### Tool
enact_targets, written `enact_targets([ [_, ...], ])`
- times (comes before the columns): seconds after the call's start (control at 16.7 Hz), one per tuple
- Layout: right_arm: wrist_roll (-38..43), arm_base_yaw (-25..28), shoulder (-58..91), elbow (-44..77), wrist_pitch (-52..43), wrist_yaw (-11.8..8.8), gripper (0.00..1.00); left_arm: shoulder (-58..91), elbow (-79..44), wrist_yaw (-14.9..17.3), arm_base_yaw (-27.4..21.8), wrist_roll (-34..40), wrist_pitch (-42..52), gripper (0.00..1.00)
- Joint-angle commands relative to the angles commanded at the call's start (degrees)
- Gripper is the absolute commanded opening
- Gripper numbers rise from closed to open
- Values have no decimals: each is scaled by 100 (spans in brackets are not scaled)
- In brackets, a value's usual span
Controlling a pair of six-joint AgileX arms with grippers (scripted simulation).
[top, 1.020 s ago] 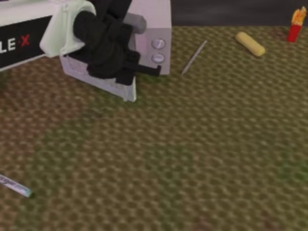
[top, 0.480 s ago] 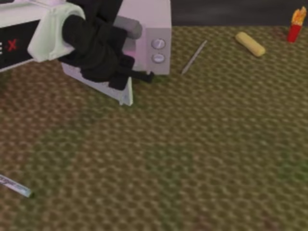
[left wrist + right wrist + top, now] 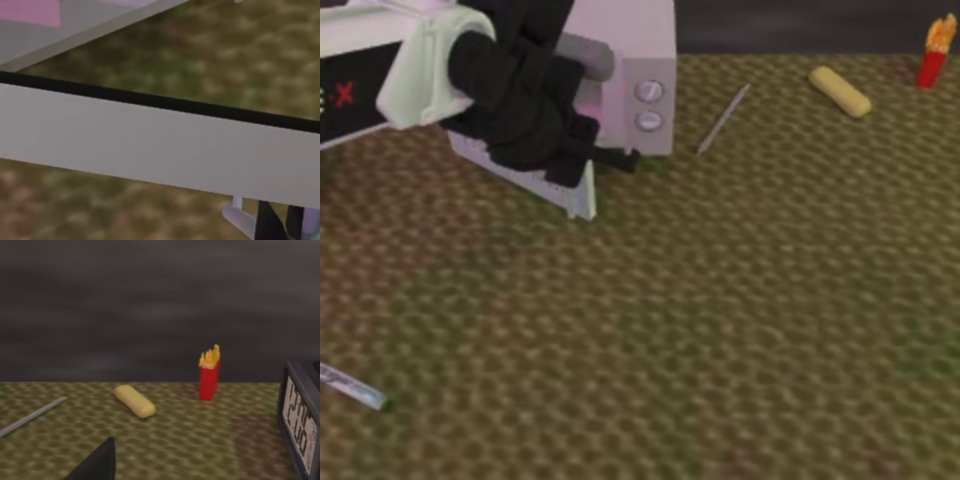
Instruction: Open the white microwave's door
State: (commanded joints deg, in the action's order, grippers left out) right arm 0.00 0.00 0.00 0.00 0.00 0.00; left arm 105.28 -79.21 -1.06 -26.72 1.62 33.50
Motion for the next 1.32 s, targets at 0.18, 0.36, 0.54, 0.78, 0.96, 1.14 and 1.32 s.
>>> enact_targets([
  [0.18,0,0,0,0,0,0,100,0,0,0,0,0,0,0],
  [0.36,0,0,0,0,0,0,100,0,0,0,0,0,0,0],
  [0.54,0,0,0,0,0,0,100,0,0,0,0,0,0,0],
  [0.78,0,0,0,0,0,0,100,20,21,37,-28,20,0,0],
  [0.96,0,0,0,0,0,0,100,-88,109,136,40,-164,-32,0],
  [1.14,0,0,0,0,0,0,100,-236,388,347,186,-586,-15,0],
  [1.32,0,0,0,0,0,0,100,-403,500,493,280,-845,-72,0],
])
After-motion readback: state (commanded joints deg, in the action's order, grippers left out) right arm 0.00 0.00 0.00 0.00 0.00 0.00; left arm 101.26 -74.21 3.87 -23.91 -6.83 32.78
